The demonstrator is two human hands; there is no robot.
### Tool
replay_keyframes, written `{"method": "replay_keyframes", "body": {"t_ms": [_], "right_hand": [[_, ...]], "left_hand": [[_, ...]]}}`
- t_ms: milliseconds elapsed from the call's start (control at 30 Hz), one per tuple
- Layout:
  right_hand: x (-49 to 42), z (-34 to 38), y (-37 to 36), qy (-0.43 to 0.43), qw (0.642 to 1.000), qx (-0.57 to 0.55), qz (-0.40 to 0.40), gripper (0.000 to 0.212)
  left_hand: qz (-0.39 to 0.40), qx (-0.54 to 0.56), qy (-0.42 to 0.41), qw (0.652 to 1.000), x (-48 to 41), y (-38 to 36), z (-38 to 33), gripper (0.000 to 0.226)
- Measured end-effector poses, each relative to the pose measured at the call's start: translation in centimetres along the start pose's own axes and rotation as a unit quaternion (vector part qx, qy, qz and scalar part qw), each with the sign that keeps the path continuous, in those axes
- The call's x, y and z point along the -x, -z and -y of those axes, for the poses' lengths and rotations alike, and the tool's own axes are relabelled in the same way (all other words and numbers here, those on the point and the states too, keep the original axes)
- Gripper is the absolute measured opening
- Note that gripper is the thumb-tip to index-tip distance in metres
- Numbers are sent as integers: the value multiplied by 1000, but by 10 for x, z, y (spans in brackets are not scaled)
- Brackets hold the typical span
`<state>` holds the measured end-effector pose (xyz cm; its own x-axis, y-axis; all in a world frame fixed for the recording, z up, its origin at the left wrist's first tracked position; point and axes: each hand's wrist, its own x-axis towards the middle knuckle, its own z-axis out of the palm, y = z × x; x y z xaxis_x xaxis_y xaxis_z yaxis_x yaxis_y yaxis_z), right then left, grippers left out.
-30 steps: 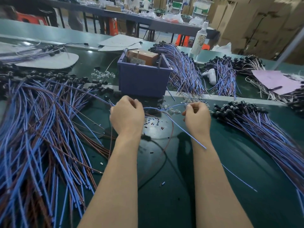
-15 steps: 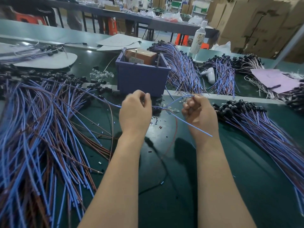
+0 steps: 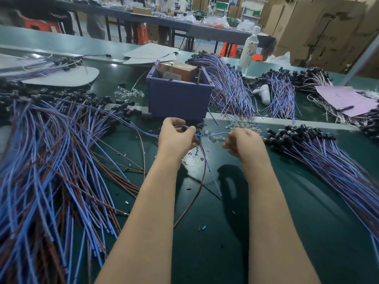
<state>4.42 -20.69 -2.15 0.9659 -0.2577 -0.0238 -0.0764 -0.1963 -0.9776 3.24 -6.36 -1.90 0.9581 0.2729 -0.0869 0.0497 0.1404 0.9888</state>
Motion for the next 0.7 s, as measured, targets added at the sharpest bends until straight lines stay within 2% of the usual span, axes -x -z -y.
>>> {"method": "replay_keyframes", "body": {"t_ms": [67, 133, 200, 267, 333, 433, 533, 633, 700], "right_hand": [[4, 2, -1, 76, 984, 131, -91, 10], [10, 7, -4, 180, 958, 165, -151, 5], [15, 12, -9, 241, 954, 148, -103, 5], [19, 13, -17, 235, 960, 152, 12, 6], [20, 10, -22, 218, 958, 164, 91, 14], [20, 9, -25, 236, 950, 177, 106, 14], [22, 10, -28, 263, 950, 144, 85, 19], [22, 12, -30, 229, 968, 9, 106, 16], [21, 13, -28, 199, 973, -59, 105, 14]], "left_hand": [[-3, -26, -25, 999, -1, 1, -1, 20], [-1, -56, -49, 997, 0, 1, -5, 9], [-8, -94, -68, 993, 1, 0, -6, 7], [-23, -131, -88, 987, 1, -1, -9, 5], [-43, -176, -118, 976, 2, 0, -13, 5], [-76, -254, -204, 942, 7, -2, -23, 22], [-39, -211, -265, 940, 14, -9, -36, 35], [8, -174, -299, 938, 16, -11, -46, 18], [26, -227, -285, 931, 12, -9, -44, 20]]}}
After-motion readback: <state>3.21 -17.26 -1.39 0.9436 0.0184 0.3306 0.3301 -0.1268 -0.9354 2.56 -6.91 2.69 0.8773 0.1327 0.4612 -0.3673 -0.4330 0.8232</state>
